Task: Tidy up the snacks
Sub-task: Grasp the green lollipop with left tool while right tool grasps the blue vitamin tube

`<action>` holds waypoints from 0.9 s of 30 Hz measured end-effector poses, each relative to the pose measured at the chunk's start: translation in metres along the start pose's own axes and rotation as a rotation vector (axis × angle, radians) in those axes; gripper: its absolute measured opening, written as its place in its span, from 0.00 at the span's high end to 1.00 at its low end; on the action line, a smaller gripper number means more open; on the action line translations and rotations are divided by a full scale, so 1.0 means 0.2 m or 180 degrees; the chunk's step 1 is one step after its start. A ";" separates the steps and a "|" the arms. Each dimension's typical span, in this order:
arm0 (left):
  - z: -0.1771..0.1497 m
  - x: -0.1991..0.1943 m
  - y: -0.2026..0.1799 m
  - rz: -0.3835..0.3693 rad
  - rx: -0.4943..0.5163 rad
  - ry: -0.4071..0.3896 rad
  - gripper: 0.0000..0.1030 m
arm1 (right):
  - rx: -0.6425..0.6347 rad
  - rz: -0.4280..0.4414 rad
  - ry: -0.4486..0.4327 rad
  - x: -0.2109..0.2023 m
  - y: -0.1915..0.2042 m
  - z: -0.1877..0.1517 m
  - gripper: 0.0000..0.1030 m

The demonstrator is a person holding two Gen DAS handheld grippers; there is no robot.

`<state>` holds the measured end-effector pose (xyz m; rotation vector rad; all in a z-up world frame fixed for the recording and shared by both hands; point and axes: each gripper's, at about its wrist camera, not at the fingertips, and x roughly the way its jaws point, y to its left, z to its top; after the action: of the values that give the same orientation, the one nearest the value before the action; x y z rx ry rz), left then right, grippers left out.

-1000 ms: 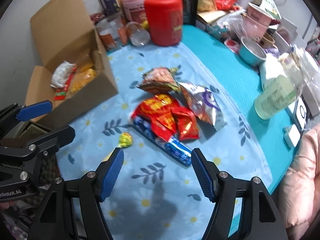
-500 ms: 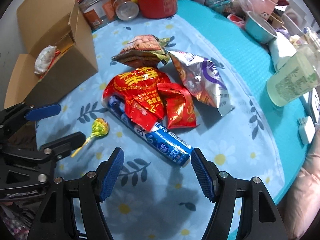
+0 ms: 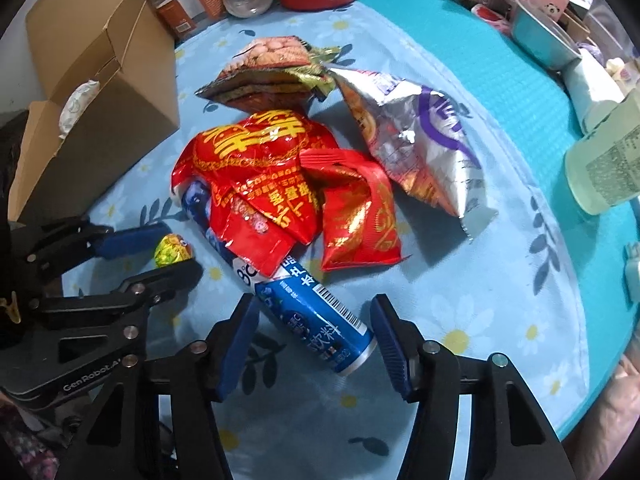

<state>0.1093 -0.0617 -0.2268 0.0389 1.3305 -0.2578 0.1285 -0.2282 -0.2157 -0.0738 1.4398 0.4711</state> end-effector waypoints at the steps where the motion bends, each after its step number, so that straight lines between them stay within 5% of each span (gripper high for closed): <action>1: 0.00 0.00 0.00 0.0001 0.0011 -0.0004 0.65 | 0.0000 0.0019 0.0001 0.00 0.00 0.00 0.46; 3: 0.01 0.00 -0.01 0.0041 0.0034 -0.0008 0.75 | -0.0005 0.0068 0.0008 0.01 0.01 -0.01 0.50; 13: -0.05 -0.01 -0.04 -0.0030 0.0109 0.0061 0.75 | -0.0158 0.0307 0.0089 0.02 0.15 -0.14 0.67; 27: -0.24 -0.07 -0.04 -0.0047 0.0041 0.0178 0.75 | -0.0098 0.0398 0.0224 0.03 0.31 -0.38 0.71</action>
<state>0.0592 -0.0593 -0.2240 0.0474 1.3850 -0.2796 0.0356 -0.1961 -0.2176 -0.0253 1.5121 0.5983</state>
